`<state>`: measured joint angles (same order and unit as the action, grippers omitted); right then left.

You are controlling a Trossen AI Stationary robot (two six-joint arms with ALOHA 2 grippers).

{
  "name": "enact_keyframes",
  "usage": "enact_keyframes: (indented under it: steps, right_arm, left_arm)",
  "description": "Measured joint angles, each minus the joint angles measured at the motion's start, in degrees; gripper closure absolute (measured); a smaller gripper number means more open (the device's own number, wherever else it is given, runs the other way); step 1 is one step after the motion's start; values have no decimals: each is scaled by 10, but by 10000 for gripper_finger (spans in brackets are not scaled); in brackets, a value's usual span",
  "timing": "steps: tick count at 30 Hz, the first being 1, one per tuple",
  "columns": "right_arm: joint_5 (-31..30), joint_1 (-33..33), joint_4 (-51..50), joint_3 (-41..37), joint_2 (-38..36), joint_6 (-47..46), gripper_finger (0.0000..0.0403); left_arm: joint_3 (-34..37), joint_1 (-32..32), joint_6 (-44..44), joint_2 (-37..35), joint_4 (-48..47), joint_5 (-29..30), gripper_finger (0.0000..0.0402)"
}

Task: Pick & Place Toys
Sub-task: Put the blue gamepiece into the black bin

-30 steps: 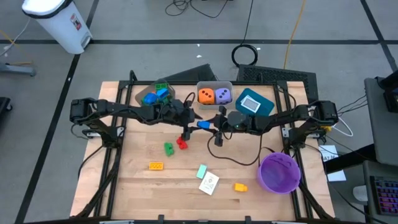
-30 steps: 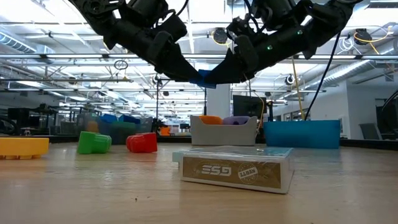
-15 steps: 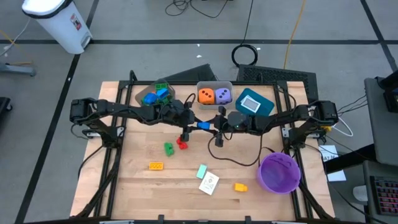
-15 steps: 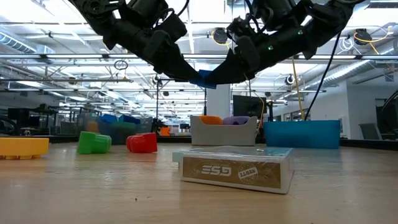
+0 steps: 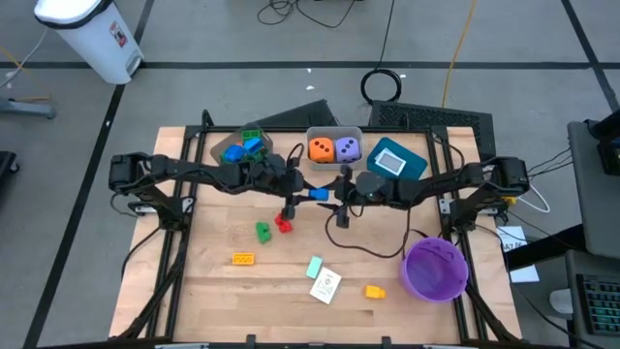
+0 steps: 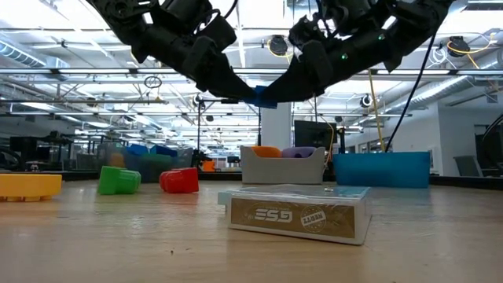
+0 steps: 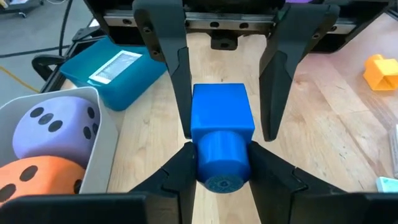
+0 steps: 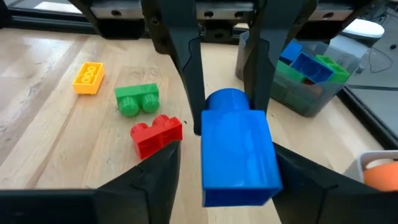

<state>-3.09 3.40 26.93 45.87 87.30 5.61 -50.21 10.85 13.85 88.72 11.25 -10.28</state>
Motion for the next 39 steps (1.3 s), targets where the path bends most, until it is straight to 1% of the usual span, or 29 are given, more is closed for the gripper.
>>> enact_keyframes:
  steps: [4,10,13,16,21,23,26,29,31,34,39]
  right_arm:
    - [-3,0,-30,0,-24,10,183]
    - [-6,5,-47,0,-42,12,187]
    - [-31,4,-58,0,-48,13,186]
    - [-43,3,-78,0,-58,23,183]
    - [-43,3,-97,0,-83,26,187]
    - [-45,3,-91,0,-85,26,189]
    - [-44,3,-110,-1,-96,23,190]
    - [-44,3,-113,0,-96,15,190]
    - [-45,3,-118,0,-95,11,190]
    - [-45,3,-116,0,-96,11,190]
    - [-45,3,-120,0,-95,6,190]
  left_arm:
    - [0,2,6,-6,1,0,278]
    - [0,5,11,-33,-12,10,278]
    - [0,6,21,-48,-24,29,278]
    - [1,10,24,-72,-55,76,279]
    - [0,19,26,-122,-147,147,279]
    - [0,27,21,-146,-201,192,278]
    - [0,42,3,-175,-281,269,279]
    - [0,68,-32,-196,-364,320,279]
    - [0,90,-54,-202,-396,331,278]
    - [0,125,-74,-202,-444,329,275]
    - [0,187,-76,-187,-461,331,279]
